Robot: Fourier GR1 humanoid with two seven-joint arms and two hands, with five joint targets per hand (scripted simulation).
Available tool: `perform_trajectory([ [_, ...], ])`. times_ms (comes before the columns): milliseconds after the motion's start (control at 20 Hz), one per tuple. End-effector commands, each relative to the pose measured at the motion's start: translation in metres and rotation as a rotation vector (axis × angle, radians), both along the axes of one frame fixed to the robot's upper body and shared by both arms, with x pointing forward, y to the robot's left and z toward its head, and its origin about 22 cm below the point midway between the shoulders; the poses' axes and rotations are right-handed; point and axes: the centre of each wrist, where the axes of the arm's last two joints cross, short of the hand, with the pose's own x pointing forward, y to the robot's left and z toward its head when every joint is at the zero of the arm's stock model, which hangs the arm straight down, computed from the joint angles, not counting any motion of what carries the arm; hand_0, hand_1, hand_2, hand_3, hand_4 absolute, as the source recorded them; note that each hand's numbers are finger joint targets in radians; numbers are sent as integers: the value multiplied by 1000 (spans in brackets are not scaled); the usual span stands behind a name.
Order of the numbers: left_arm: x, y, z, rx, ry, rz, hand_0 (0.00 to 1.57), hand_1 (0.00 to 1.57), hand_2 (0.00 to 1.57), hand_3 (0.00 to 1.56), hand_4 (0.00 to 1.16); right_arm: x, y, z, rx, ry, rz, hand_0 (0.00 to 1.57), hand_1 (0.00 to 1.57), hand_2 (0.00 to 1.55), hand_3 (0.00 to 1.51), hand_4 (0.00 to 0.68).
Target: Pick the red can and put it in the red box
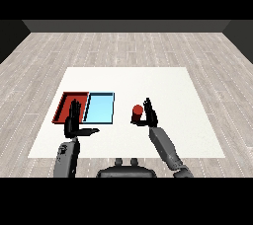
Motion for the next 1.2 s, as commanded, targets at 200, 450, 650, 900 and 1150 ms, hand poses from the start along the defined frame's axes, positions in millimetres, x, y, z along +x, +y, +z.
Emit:
perform_trajectory([
  [200, 14, 9, -13, -21, -12, 20, 0, 0, 0, 0, 0, 14, -4, -2, 8, -12, 9, 0, 0, 0, 0, 0],
  [450, 8, -9, 11, 5, -11, 8, 0, 0, 0, 0, 0, 13, 6, -7, -24, -13, 17, 0, 0, 0, 0, 0],
  [650, -13, 19, -13, -9, -5, -1, 0, 0, 0, 0, 0, 21, -13, -5, 0, 8, -5, 0, 0, 0, 0, 0],
  [900, -12, -9, 13, -16, -6, 4, 0, 0, 0, 0, 0, 12, 10, 13, 18, 41, 10, 0, 0, 0, 0, 0],
  [1150, 8, 13, -6, 13, -1, 25, 0, 0, 0, 0, 0, 14, 25, 1, -10, 29, 26, 0, 0, 0, 0, 0],
])
